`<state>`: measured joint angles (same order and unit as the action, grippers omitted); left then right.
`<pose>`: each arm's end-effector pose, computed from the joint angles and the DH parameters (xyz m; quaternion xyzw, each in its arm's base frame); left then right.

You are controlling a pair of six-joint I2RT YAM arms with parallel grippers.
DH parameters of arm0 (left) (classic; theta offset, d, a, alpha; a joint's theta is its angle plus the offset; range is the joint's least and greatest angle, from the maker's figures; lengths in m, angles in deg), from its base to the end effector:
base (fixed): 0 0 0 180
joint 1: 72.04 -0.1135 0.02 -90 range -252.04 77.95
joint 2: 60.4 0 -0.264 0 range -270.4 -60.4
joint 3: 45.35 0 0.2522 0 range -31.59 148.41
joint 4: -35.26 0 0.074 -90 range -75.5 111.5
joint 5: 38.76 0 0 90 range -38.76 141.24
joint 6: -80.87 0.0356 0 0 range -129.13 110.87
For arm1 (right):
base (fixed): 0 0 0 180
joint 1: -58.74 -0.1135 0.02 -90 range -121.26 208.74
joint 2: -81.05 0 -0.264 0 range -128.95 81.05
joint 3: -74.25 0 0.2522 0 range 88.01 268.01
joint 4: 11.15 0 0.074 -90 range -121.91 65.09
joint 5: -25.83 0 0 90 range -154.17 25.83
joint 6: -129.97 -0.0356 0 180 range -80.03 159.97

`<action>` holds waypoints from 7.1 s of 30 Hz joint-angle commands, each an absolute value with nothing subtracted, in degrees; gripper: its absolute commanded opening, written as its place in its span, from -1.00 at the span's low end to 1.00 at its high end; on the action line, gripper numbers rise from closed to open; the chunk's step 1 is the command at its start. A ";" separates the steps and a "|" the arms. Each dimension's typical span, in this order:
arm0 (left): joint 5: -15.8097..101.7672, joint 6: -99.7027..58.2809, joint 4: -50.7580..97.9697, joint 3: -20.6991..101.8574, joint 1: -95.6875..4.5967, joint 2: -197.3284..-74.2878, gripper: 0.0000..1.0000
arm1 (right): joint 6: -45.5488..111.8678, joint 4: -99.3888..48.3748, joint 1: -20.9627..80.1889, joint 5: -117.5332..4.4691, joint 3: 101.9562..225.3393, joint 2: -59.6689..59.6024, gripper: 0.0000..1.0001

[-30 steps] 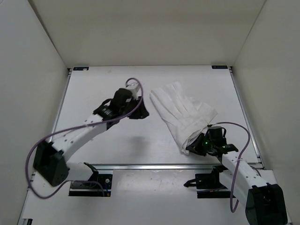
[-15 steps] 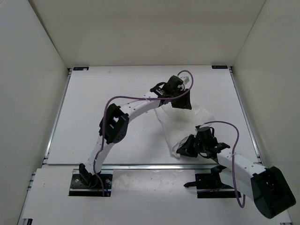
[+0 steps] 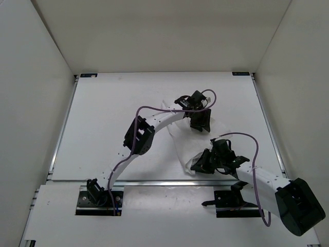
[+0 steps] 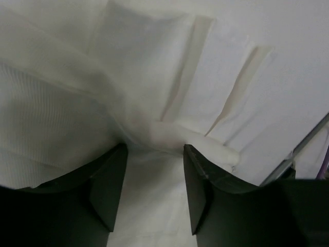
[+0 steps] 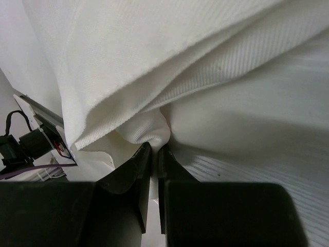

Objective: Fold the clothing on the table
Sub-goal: Flatten the skirt out

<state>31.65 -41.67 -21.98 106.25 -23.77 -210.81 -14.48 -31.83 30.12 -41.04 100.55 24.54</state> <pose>0.3650 -0.4272 0.1599 0.1782 0.9268 -0.3104 0.1136 0.1334 0.0887 0.1239 0.1409 0.9148 0.3588 0.1202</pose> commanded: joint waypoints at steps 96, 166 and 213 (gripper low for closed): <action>40.70 -37.87 -18.84 63.61 -42.77 -144.64 -1.00 | 11.23 -55.63 39.49 -37.80 136.21 25.76 -1.00; 25.29 -45.36 -28.84 97.98 -23.97 -206.92 -0.96 | 0.25 -43.54 35.98 -45.46 97.33 34.12 -1.00; 50.62 -24.25 0.76 46.11 -33.37 -172.99 0.29 | 6.14 -33.79 29.56 -43.61 110.69 3.88 -1.00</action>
